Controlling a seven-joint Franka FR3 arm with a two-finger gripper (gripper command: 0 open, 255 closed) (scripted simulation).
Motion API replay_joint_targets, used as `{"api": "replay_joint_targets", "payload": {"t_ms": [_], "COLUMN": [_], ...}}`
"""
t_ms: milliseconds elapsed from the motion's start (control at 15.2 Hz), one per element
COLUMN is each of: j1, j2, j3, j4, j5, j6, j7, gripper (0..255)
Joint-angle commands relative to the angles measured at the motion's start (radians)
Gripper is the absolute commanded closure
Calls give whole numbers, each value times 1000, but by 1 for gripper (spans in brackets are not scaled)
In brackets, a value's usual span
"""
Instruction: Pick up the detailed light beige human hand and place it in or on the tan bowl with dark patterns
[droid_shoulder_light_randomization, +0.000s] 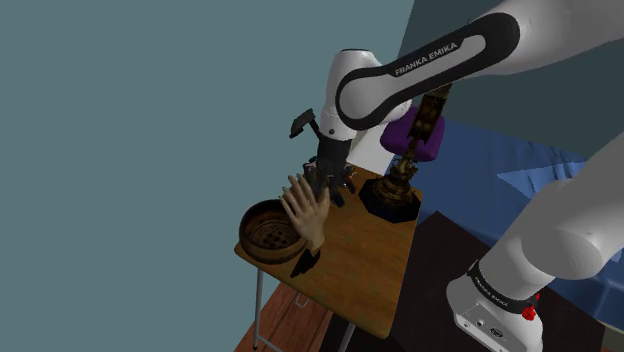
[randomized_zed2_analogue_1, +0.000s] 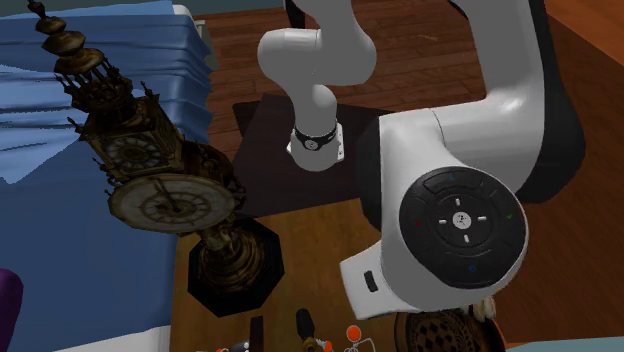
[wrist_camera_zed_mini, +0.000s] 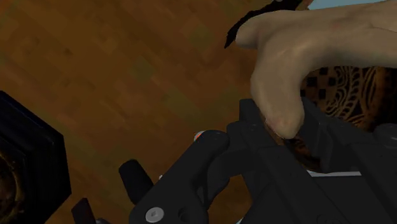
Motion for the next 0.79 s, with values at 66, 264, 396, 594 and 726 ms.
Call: {"api": "replay_joint_targets", "payload": {"t_ms": [66, 264, 396, 594, 726], "j1": [9, 24, 37, 40, 42], "j2": [119, 230, 290, 314, 330], "j3": [21, 31, 33, 31, 30], "j4": [116, 246, 322, 308, 299], "j5": [-42, -93, -121, -126, -129], "j6": [12, -2, -15, 22, 46], "j7": [60, 121, 152, 150, 148], "gripper": [255, 255, 255, 255, 255]}}
